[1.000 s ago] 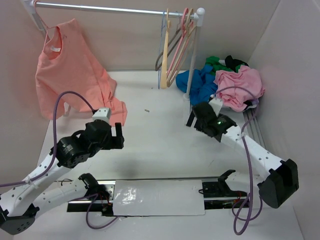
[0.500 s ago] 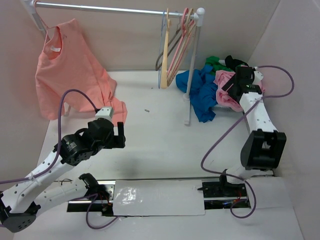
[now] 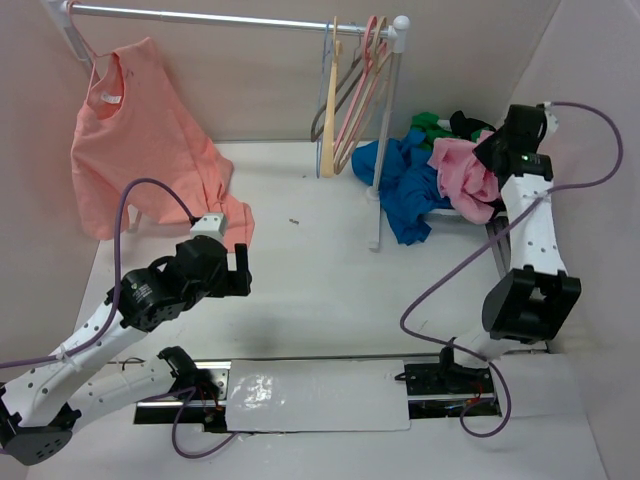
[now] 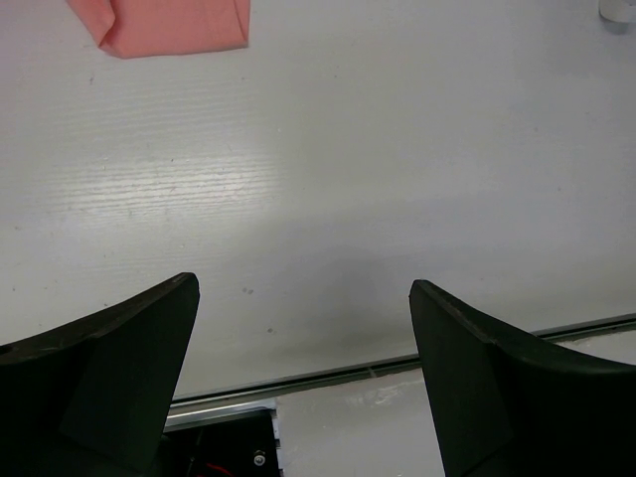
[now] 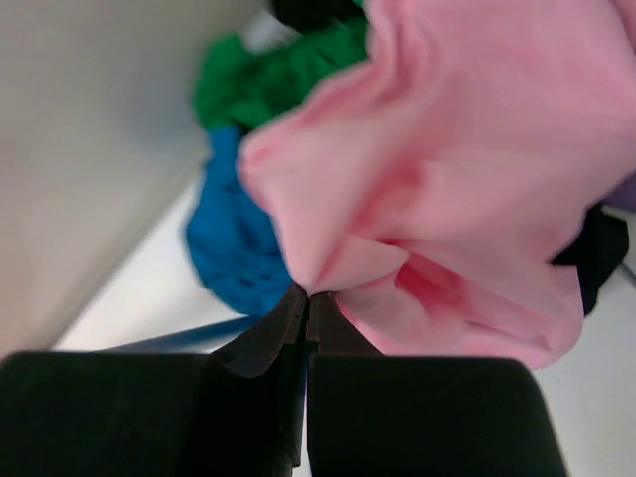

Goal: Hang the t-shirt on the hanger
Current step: Grab the tshirt from the pile, then move the tshirt to the center of the board

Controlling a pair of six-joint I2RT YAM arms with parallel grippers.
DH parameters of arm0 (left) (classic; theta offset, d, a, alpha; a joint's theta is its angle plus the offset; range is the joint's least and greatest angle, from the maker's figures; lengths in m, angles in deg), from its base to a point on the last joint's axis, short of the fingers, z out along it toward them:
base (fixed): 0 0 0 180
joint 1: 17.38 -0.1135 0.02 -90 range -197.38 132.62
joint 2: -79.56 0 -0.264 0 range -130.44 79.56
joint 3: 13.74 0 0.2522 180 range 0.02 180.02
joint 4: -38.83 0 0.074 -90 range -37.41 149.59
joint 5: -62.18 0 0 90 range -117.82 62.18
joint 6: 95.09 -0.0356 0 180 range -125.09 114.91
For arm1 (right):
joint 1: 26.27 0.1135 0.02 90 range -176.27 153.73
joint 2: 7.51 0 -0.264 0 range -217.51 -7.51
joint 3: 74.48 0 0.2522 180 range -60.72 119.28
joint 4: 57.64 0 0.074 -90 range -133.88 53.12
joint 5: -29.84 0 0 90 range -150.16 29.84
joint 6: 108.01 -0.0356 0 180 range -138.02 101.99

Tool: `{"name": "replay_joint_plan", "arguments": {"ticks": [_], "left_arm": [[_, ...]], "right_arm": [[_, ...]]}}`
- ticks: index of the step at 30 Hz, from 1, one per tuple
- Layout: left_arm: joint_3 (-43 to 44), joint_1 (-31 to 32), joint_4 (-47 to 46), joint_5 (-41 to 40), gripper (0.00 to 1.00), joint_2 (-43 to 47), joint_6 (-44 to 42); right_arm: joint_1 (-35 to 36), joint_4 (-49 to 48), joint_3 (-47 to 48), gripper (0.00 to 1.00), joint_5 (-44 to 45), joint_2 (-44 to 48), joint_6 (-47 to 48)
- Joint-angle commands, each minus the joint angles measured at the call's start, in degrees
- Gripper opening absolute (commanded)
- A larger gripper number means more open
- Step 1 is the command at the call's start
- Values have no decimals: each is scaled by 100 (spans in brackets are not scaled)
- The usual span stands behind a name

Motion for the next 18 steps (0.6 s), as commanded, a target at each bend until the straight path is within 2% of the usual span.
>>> {"name": "replay_joint_plan", "arguments": {"ticks": [1,8,13,14,18], "left_arm": [[231,24,-193,-14,100,51,-73],[337,-29,-245,-66,100,51,-73],[397,-29,-185,-294,100,-54,50],[476,-29,-184,-347,100,-54,50],[871,-29,104,-295,100,-54,-134]], "right_arm": [[61,-238,814,0,-421,817,121],[385,70,2483,0,-1027,1055,314],[500,149,3537,0,-1940,1239,420],[500,150,3609,0,-2360,1344,368],[500,210,3724,0,-3013,1643,314]]}}
